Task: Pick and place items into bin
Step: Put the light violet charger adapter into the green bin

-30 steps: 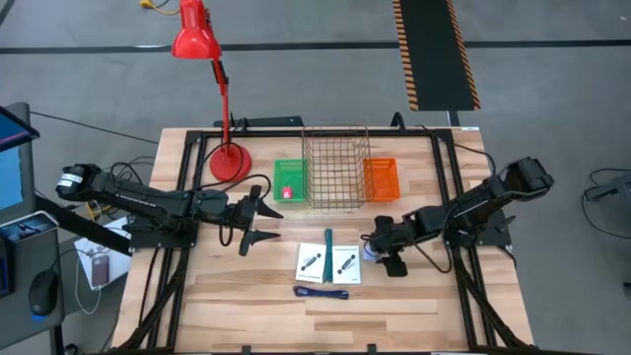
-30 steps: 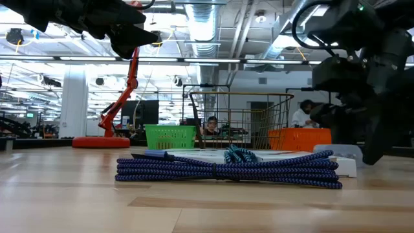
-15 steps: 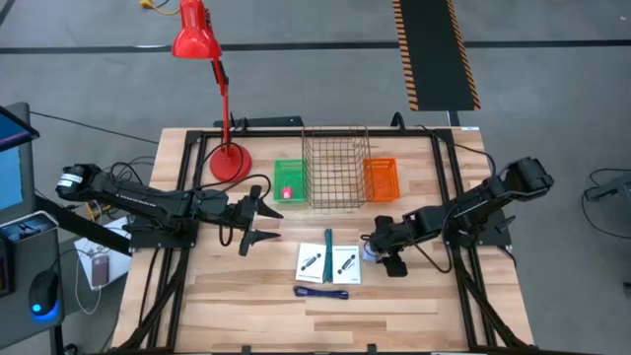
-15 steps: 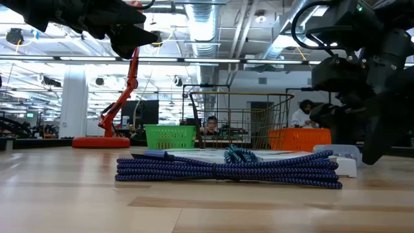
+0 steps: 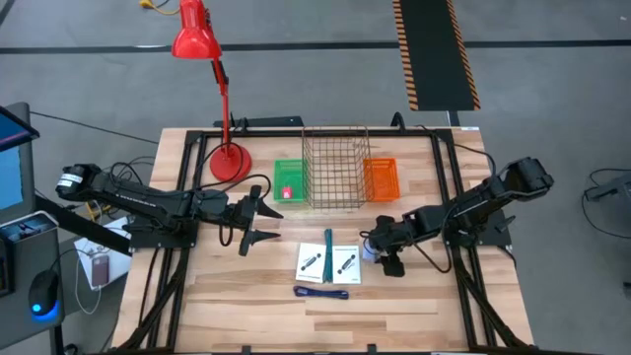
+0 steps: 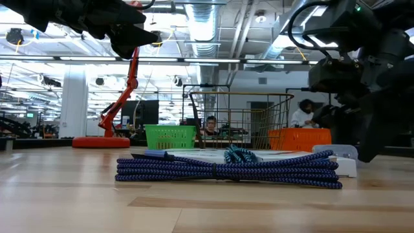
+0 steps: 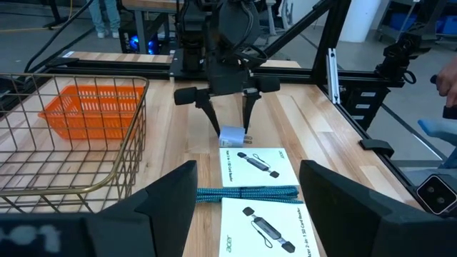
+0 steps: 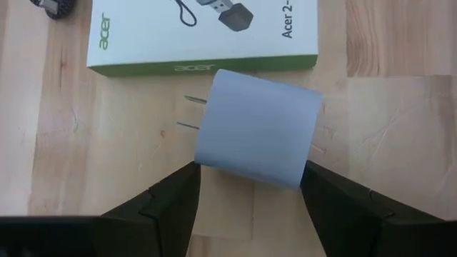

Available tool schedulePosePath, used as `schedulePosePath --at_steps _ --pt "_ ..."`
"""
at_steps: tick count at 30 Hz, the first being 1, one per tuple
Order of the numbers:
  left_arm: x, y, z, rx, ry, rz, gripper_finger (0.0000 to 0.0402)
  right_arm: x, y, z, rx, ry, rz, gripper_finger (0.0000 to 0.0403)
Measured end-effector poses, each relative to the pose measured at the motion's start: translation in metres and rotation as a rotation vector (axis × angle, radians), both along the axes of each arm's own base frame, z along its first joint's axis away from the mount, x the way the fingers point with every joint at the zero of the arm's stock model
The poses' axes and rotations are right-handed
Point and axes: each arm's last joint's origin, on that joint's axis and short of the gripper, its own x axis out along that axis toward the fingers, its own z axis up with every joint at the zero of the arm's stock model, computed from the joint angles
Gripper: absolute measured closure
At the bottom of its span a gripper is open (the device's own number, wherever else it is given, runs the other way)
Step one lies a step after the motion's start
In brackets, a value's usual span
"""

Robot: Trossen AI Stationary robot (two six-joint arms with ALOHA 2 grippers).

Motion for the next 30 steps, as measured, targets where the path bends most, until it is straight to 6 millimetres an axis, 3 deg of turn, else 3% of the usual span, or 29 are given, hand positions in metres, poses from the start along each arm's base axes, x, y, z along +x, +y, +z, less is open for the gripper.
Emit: schedulePosePath --at_steps 7,19,30 --pt "0.0 0.0 0.0 0.0 0.0 0.0 0.0167 0.0 0.0006 0.0004 0.031 0.01 -0.024 0.0162" --pt "0.0 0.0 0.0 0.0 0.0 0.0 0.0167 0.0011 0.002 0.0018 0.069 0.014 -0.027 0.0109" --pt "0.0 0.0 0.0 -0.002 0.001 0.0 0.0167 0.0061 0.0035 0.0043 0.076 0.001 -0.049 0.0106"
